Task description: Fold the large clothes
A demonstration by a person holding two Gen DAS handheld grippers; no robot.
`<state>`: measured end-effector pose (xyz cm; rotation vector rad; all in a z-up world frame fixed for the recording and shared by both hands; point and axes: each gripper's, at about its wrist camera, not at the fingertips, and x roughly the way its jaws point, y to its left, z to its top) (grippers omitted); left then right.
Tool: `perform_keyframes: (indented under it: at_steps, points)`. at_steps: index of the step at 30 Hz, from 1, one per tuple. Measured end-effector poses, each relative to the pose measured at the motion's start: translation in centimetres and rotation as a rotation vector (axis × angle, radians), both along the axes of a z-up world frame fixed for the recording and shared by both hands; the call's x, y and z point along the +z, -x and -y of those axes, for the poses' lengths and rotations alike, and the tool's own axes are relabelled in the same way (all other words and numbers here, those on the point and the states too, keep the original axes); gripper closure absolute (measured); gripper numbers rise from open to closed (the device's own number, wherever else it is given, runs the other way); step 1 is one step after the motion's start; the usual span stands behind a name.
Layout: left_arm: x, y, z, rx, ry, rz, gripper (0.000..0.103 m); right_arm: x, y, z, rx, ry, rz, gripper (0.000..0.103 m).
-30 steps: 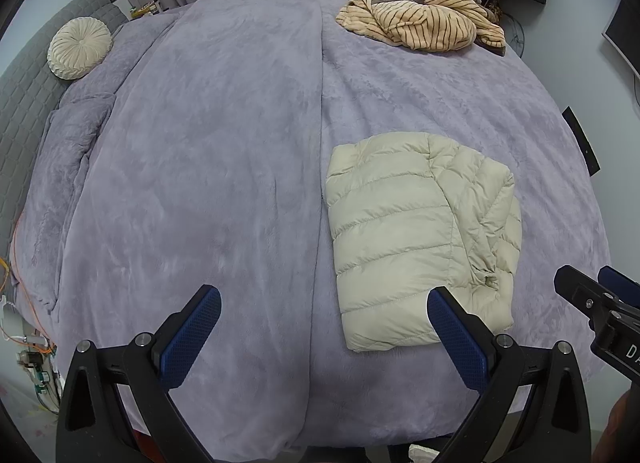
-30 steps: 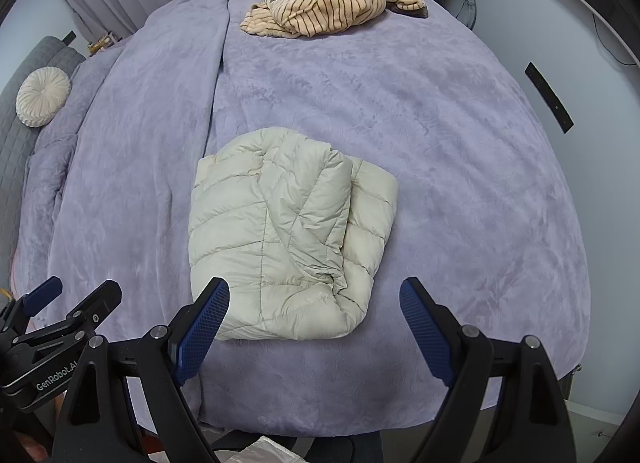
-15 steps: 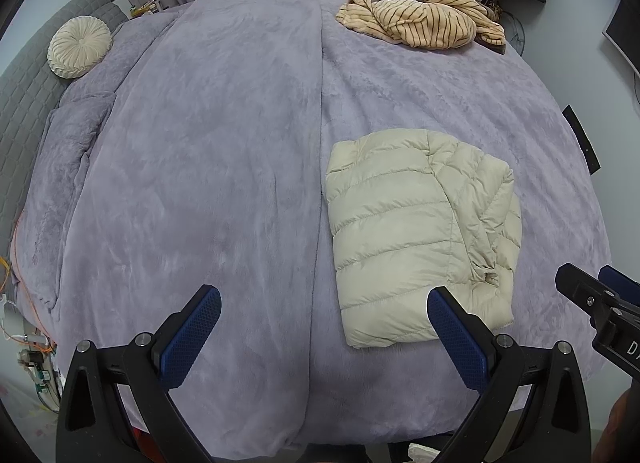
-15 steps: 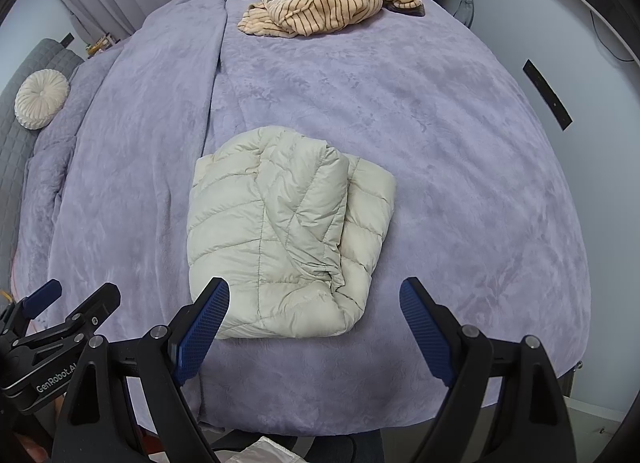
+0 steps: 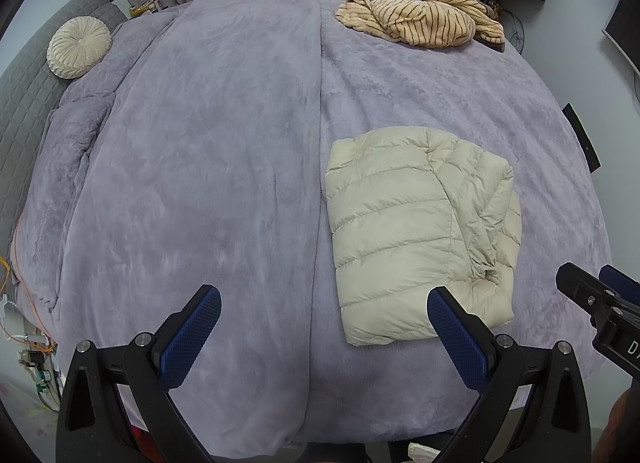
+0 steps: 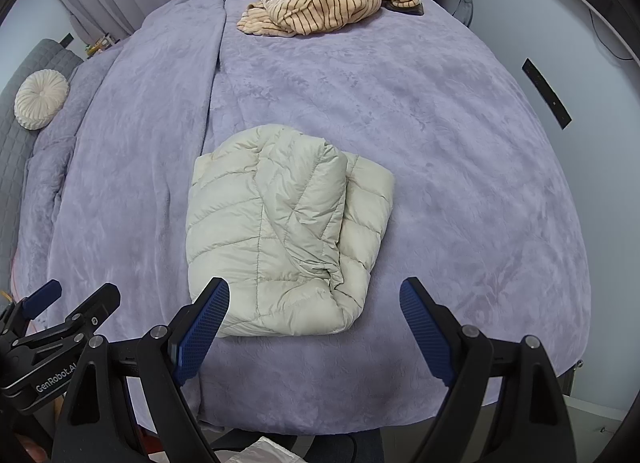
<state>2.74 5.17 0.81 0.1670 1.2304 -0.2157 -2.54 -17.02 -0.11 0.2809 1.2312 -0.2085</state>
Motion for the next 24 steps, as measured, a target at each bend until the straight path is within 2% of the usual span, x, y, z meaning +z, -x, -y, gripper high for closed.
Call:
perform_keyframes:
  at_steps: [24]
  points:
    - [-0.37,0.19,-0.04,0.001,-0.005,-0.007,0.000,-0.10,0.12,0.10,0.001,-0.001,-0.001,0.014]
